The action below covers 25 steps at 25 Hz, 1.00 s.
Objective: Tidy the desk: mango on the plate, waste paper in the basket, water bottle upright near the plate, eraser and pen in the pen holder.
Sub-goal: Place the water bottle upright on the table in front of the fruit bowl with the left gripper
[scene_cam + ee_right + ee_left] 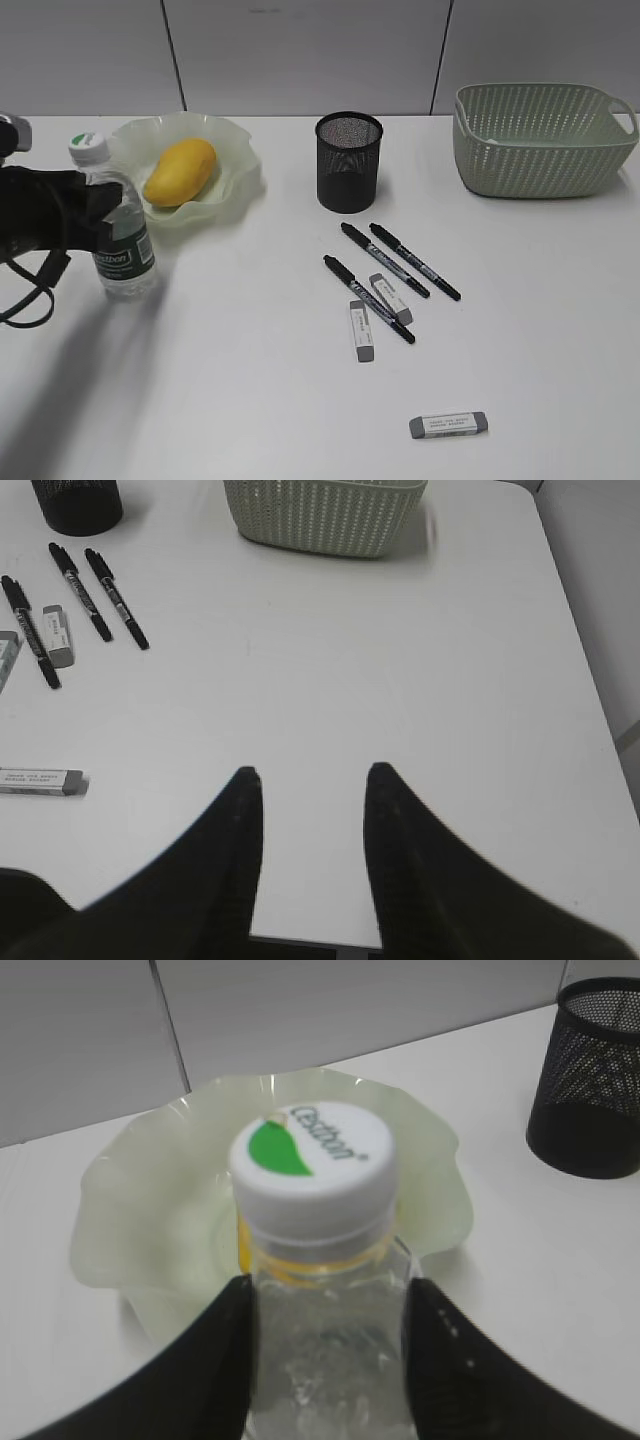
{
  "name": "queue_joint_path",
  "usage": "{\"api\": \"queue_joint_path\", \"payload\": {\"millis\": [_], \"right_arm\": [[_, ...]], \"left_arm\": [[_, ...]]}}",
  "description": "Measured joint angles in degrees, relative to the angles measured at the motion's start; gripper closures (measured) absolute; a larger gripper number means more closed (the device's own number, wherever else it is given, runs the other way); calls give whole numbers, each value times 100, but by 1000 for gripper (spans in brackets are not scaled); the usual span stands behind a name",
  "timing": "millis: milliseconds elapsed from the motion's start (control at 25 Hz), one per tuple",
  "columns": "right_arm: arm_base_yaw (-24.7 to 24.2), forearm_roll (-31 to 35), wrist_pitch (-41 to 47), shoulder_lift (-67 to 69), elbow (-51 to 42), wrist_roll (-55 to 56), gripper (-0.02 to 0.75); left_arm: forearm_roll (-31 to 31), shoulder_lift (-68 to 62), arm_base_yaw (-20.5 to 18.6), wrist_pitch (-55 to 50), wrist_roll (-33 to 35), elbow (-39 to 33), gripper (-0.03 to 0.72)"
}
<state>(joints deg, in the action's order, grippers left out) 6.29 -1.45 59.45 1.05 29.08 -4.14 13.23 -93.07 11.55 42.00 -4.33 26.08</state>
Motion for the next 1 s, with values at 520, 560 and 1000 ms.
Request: {"api": "queue_joint_path", "payload": {"millis": [520,560,1000], "right_arm": [[0,0,0,0,0,5,449],[0,0,0,0,0,5,449],[0,0,0,0,0,5,450]], "left_arm": [[153,-178,-4,1090,0,-420,258],[153,-178,-4,1190,0,-426,237],[148,730,-4,1721,-353,-426,97]]}}
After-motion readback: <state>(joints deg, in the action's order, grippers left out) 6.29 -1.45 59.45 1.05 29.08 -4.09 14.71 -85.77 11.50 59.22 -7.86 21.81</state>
